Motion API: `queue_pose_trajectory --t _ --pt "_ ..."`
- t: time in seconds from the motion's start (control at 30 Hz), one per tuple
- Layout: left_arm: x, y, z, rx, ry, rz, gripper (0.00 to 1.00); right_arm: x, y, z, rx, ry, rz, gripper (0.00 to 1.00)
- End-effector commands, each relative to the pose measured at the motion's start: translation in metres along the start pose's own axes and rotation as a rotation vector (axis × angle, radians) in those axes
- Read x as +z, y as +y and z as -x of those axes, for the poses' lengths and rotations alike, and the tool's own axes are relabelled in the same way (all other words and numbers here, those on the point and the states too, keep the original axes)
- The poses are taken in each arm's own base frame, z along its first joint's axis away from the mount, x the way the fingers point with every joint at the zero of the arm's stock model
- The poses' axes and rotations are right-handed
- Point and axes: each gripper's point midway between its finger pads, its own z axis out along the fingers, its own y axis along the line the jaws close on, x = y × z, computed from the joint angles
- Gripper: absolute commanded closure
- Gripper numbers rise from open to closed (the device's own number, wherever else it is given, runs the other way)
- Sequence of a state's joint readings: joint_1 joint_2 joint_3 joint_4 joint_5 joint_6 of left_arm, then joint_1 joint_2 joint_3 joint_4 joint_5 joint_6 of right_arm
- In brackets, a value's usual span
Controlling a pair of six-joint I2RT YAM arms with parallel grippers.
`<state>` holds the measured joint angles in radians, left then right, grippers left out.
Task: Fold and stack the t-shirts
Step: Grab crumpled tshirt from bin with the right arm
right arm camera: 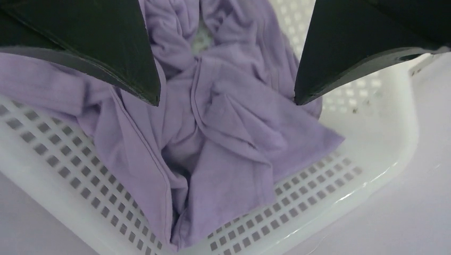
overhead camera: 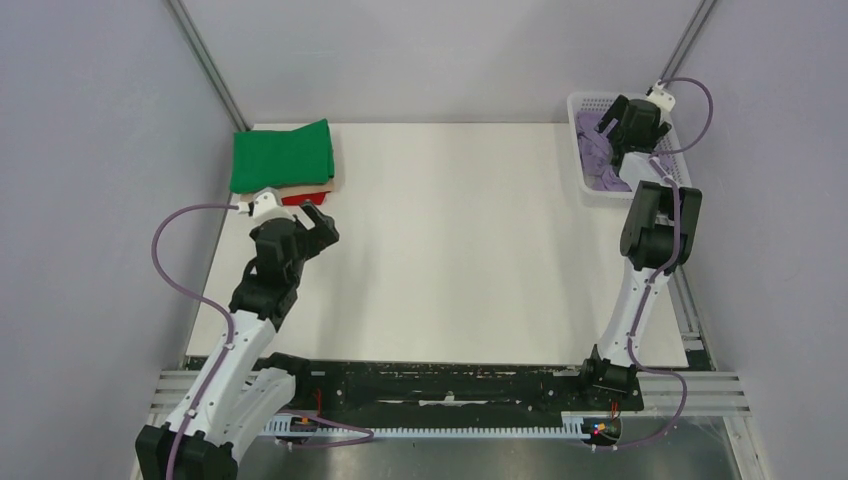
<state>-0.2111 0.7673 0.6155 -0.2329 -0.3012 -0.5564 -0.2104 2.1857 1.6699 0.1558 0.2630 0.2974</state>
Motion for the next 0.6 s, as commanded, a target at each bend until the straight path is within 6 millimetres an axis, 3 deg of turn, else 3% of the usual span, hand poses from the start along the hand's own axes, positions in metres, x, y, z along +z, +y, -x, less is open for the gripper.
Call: queue_pose_trajectory --t 0.0,0.2,0.43,0.57 --pt "0.005 -0.007 0.020 -0.035 -0.053 0.007 0.00 0.034 0.006 0.025 0.097 -0.119 0.003 0.02" --pt "0.011 -0.009 0.017 -0.035 -0.032 0.017 0.00 0.077 -0.009 0.005 0.165 -0.160 -0.033 0.02" --pt "0.016 -0.012 0.017 -0.058 -0.026 0.018 0.00 0.111 -0.006 0.003 0.265 -0.239 0.019 0.01" --pt "0.015 -0.014 0.021 -0.067 -0.038 0.015 0.00 0.120 0.004 0.004 0.276 -0.311 0.093 0.22"
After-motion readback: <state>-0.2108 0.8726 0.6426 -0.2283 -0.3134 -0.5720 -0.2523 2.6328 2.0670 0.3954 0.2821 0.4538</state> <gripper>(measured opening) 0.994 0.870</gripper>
